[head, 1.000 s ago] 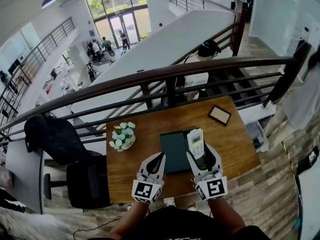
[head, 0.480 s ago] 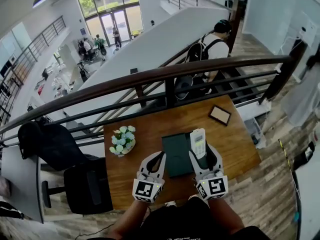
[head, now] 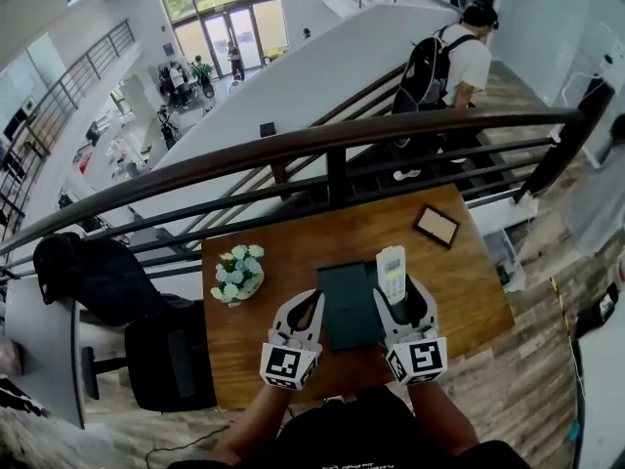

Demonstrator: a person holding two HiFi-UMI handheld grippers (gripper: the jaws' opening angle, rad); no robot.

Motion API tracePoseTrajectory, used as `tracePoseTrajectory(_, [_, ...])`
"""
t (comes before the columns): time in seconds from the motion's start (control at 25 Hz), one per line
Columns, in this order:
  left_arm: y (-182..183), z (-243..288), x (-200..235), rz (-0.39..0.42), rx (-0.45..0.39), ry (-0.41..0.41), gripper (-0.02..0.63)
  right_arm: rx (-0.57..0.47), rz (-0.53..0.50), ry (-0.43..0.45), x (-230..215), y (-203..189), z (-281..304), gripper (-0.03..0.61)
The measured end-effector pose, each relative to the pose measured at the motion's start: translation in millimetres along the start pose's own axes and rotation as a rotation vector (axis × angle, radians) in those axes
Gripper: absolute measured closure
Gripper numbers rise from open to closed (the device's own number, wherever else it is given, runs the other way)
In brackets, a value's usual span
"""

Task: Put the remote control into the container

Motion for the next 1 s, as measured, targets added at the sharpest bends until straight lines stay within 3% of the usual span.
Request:
tracePoseTrajectory(0.36, [-20.0,24.4,4.7,-0.020,0.047,0.051,0.606,0.073,0.025,0.015,-25.2,-34.2,16.6,0.331])
tracePoseTrajectory(0.64, [-34.1,41.2,6.2,-0.007,0.080,0.045,0.606,0.124,0.041,0.012,-31.5,-56.8,30.9,0.331])
tracePoseTrajectory(1.0, [-60.3,63.9,10.2,-0.052,0.120,0.060,0.606,0.212,0.056,0.003,-38.9,-90.6,37.1,0.331])
Point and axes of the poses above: the fingertips, and each gripper's own axes: z forward along the fingers, x to its left, y out of its top, the point moved 3 cm from there along -z, backward along the fingers, and after that the axes turned 10 degrees about -z, right-handed, at the moved point
